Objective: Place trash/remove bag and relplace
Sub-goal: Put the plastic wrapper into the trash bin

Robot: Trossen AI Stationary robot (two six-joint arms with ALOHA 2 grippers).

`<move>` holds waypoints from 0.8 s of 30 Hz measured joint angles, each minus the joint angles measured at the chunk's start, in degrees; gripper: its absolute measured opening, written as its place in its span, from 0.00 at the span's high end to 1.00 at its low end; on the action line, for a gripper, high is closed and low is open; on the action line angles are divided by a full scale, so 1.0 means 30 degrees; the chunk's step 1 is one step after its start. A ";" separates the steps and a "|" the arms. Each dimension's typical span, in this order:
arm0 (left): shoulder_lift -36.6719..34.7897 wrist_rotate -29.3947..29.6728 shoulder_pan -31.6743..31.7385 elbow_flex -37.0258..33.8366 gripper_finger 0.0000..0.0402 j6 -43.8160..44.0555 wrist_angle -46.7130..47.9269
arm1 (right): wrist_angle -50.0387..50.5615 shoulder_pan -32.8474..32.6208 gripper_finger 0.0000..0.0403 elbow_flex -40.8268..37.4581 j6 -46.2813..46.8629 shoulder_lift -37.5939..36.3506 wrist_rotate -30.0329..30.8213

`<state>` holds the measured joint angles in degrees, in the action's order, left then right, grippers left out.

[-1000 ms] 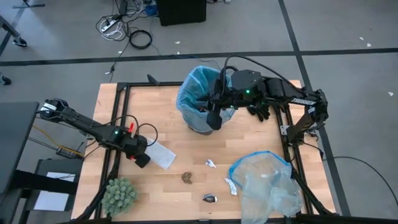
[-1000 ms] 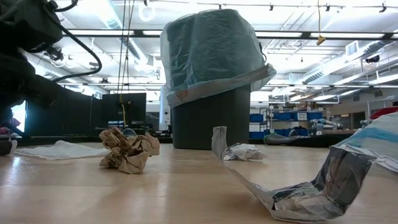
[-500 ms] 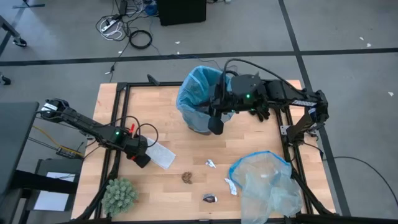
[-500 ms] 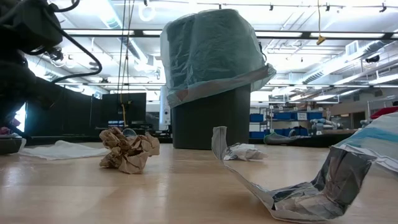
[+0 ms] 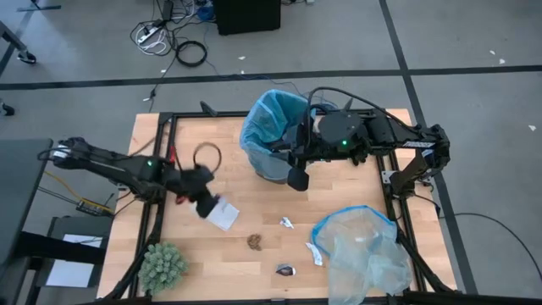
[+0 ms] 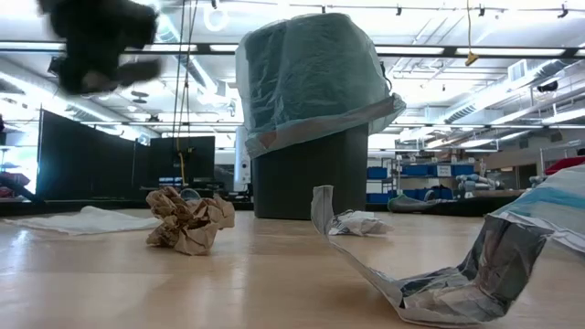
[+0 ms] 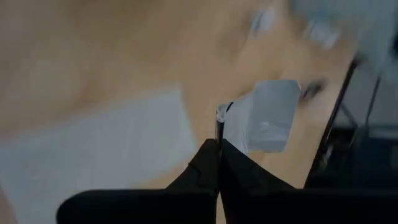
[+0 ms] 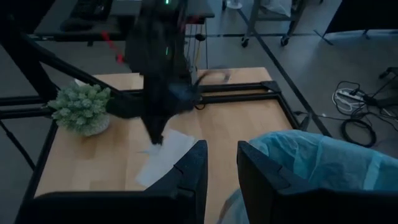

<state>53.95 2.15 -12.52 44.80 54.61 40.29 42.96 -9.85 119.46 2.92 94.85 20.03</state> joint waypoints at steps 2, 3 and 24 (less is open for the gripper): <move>0.0000 0.1422 0.0506 0.1550 0.98 -0.0982 0.0024 | 0.0007 0.0000 0.82 0.0000 -0.0007 0.0000 0.0000; 0.0000 0.2058 0.0760 0.2309 0.98 -0.1435 0.0021 | 0.0003 0.0000 0.82 0.0000 -0.0015 0.0000 0.0000; 0.4679 0.3348 0.6952 0.8027 0.93 -1.1490 -0.7469 | 0.2706 -0.0074 0.82 0.0000 0.1142 0.0000 0.0940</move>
<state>67.99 12.19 8.34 68.88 20.14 17.88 51.08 -10.07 119.46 6.35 94.85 22.85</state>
